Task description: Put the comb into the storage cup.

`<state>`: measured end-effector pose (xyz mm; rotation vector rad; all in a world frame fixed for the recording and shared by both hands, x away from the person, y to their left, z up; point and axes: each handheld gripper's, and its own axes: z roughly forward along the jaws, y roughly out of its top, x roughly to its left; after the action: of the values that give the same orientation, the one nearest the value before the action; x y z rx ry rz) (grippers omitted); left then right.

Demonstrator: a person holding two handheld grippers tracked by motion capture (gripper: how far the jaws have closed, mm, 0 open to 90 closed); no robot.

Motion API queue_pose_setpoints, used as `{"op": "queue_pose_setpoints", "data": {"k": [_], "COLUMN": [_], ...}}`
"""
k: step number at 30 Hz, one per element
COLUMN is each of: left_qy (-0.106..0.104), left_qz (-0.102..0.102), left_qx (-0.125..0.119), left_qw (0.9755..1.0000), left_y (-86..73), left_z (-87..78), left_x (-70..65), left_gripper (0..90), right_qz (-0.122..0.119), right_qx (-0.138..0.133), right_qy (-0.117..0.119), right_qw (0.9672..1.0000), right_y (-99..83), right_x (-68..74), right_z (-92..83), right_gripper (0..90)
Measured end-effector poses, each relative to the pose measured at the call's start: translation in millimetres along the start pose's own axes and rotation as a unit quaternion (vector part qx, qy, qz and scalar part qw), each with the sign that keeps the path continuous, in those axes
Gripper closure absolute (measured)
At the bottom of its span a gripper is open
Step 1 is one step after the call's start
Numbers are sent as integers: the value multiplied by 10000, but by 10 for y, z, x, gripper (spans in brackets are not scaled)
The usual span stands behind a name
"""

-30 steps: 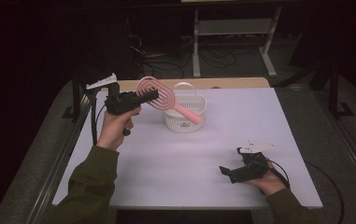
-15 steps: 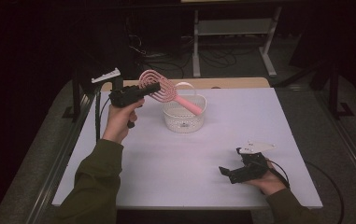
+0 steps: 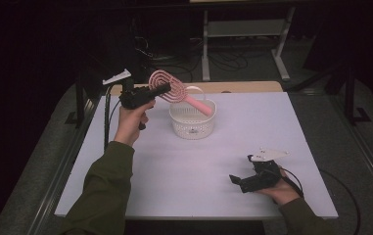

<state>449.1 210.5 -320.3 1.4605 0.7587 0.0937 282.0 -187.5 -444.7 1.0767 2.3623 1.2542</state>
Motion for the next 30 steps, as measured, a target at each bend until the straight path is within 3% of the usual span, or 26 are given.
{"op": "queue_pose_setpoints", "data": {"k": [10,30], "left_qy": [236,474], "left_qz": [60,-164], "left_qx": [110,362], "left_qw": [9996,9981], "left_y": [-97,-408], "left_z": [113,260], "left_x": [70,209], "left_gripper": [650,650], "right_qz": [-21,-62], "right_qx": [22,12], "right_qy": [10,26], "right_qw": [10000,10000], "right_y": [-1,2], "right_x": [6,8], "right_z": [2,5], "right_gripper": [0,0]}}
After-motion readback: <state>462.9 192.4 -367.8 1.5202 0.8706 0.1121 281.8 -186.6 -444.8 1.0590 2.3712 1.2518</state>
